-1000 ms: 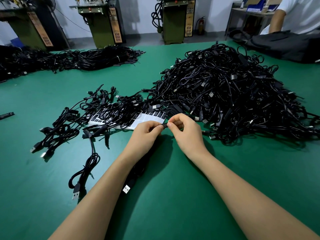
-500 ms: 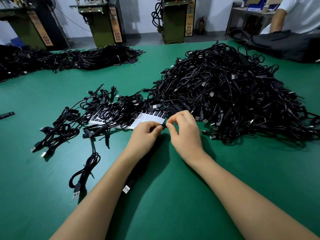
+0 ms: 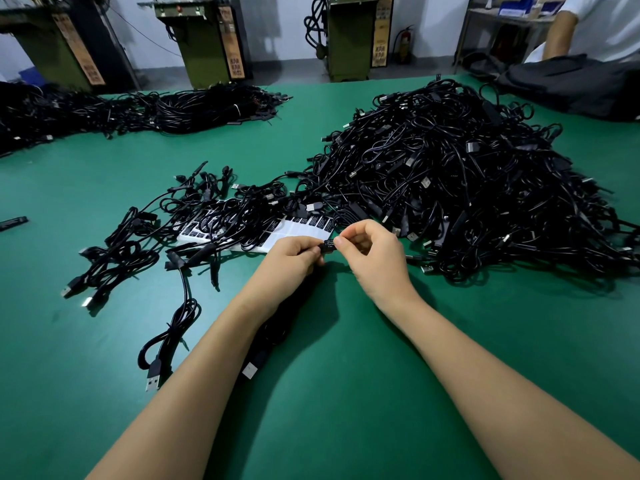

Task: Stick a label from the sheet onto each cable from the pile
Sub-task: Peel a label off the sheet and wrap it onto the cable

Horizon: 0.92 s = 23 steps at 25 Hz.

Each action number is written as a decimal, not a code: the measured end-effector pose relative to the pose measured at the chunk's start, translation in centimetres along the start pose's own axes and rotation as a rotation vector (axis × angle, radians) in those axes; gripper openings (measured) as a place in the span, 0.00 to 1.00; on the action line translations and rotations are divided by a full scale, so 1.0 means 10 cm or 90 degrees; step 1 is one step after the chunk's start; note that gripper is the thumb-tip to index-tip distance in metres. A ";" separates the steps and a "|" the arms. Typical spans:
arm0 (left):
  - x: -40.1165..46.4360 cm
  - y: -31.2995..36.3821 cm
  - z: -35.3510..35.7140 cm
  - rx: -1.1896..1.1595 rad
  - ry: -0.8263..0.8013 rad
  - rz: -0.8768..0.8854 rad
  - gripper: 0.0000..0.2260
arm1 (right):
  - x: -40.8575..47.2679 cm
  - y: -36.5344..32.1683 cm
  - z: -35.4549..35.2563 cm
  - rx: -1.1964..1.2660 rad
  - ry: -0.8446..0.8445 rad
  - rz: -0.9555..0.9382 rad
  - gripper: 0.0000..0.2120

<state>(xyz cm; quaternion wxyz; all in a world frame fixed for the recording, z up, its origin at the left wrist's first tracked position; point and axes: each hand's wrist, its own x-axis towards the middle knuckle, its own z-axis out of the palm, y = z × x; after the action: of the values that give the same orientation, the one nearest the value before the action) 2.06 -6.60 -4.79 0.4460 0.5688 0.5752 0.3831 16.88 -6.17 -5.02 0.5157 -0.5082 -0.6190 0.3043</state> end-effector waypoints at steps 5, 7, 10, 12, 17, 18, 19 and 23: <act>-0.01 0.00 -0.02 -0.055 -0.021 -0.003 0.10 | 0.00 0.00 0.00 -0.018 0.010 -0.002 0.04; 0.00 0.01 -0.01 -0.057 -0.023 -0.003 0.10 | 0.01 -0.01 -0.01 -0.008 0.008 0.001 0.04; 0.00 0.01 -0.02 -0.051 -0.021 -0.008 0.10 | 0.01 -0.01 -0.01 -0.001 -0.004 0.011 0.04; 0.00 0.00 -0.02 -0.048 -0.017 -0.010 0.10 | 0.01 -0.01 -0.01 0.002 -0.008 0.015 0.05; 0.02 -0.02 -0.01 -0.017 -0.008 -0.002 0.11 | 0.02 -0.01 -0.01 -0.005 -0.013 0.026 0.06; 0.02 -0.02 -0.01 -0.013 -0.009 0.002 0.11 | 0.02 -0.01 -0.01 -0.005 -0.013 0.030 0.06; 0.02 -0.02 -0.01 -0.010 -0.010 0.004 0.11 | 0.02 -0.01 0.00 -0.005 -0.012 0.032 0.06; 0.01 -0.03 -0.01 0.005 -0.006 0.013 0.11 | 0.02 -0.01 0.00 -0.008 -0.009 0.040 0.05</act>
<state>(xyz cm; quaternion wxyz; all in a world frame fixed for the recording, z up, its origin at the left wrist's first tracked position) 1.91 -6.50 -5.03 0.4428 0.5780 0.5688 0.3825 16.91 -6.01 -4.90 0.4983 -0.5283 -0.6083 0.3204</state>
